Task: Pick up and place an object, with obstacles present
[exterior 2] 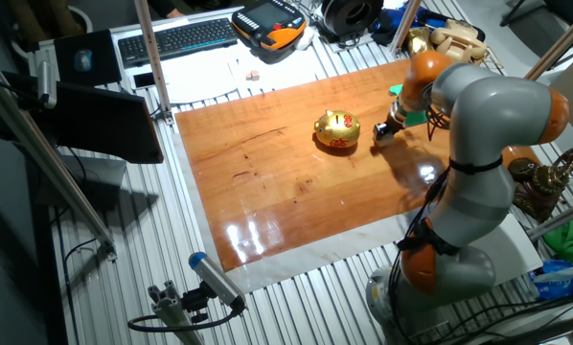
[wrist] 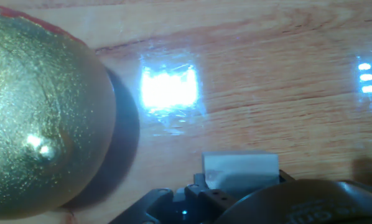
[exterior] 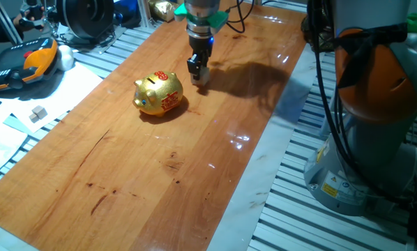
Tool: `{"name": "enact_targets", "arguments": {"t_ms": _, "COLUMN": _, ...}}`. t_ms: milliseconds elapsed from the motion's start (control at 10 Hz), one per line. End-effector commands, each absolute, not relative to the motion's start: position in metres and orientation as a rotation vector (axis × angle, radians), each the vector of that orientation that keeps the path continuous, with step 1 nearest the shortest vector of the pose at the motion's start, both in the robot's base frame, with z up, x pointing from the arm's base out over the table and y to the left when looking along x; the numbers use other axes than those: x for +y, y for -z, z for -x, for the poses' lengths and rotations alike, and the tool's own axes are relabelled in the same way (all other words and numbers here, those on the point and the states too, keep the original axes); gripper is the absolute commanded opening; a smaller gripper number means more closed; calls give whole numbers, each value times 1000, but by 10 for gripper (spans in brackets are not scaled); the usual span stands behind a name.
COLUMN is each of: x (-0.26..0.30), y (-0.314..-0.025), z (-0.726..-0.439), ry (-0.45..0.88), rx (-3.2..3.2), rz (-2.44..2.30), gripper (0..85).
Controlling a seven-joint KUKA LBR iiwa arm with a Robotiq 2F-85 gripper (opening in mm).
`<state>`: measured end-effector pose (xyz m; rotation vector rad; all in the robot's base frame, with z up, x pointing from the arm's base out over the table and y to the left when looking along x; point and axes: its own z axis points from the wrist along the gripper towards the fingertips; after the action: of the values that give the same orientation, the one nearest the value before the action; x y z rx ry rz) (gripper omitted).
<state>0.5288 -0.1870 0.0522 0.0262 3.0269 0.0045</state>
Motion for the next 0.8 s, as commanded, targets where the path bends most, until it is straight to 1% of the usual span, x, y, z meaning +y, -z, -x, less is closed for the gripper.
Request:
{"name": "enact_targets", "arguments": {"t_ms": 0, "x": -186, "y": -52, "z": -529, "ry": 9, "rx": 3018, "rz": -31, "gripper": 510}}
{"name": "enact_targets", "arguments": {"t_ms": 100, "x": -186, "y": -52, "z": -529, "ry": 22, "rx": 3010, "rz": -39, "gripper": 510}}
{"name": "enact_targets", "arguments": {"t_ms": 200, "x": -185, "y": -52, "z": -529, "ry": 28, "rx": 3002, "rz": -50, "gripper": 680}}
{"name": "enact_targets", "arguments": {"t_ms": 500, "x": -184, "y": -54, "z": -530, "ry": 27, "rx": 2994, "rz": -66, "gripper": 680}}
{"name": "enact_targets", "arguments": {"t_ms": 700, "x": -181, "y": -72, "z": -533, "ry": 6, "rx": 3017, "rz": -45, "gripper": 680}}
